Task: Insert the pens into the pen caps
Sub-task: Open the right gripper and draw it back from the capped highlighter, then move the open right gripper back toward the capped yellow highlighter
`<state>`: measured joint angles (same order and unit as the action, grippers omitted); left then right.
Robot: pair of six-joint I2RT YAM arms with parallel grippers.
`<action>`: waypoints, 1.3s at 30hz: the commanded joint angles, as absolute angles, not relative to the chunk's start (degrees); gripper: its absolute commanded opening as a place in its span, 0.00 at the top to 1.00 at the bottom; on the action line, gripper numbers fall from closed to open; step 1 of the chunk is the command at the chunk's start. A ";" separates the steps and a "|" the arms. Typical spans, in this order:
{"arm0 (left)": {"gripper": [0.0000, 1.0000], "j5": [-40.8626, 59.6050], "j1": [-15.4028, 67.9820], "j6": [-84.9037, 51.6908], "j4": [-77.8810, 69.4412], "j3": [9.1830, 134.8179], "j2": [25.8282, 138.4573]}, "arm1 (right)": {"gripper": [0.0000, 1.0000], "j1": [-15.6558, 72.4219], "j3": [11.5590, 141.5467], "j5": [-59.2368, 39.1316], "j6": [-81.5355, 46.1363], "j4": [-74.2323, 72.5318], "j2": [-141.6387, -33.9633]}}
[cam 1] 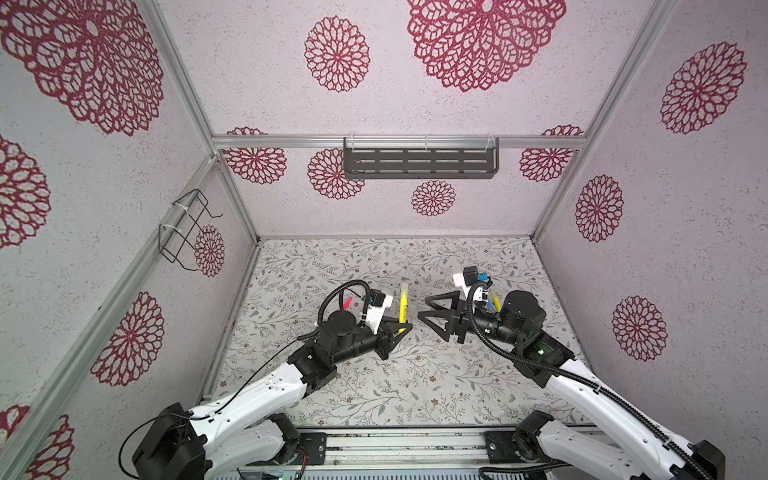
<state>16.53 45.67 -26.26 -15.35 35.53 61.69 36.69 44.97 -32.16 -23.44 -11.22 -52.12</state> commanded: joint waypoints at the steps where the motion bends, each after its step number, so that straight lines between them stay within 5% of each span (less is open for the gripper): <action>1: 1.00 15.05 45.52 -25.35 -15.21 36.91 60.19 | 0.01 36.74 46.64 -20.87 -22.50 -8.62 -49.74; 6: 1.00 14.26 46.16 -24.81 -13.83 37.09 60.25 | 0.01 36.74 50.69 -11.69 -20.31 -1.66 -50.56; 14: 1.00 10.66 47.95 -23.11 -11.90 38.31 61.48 | 0.02 36.74 62.55 -11.83 -17.78 6.76 -58.61; 22: 1.00 9.58 49.02 -22.67 -11.36 39.07 62.77 | 0.26 37.00 67.74 -24.73 -19.80 2.46 -65.14; 39: 1.00 8.39 50.20 -21.61 -10.28 39.81 63.56 | 0.54 39.89 70.46 -28.65 -19.25 2.52 -70.16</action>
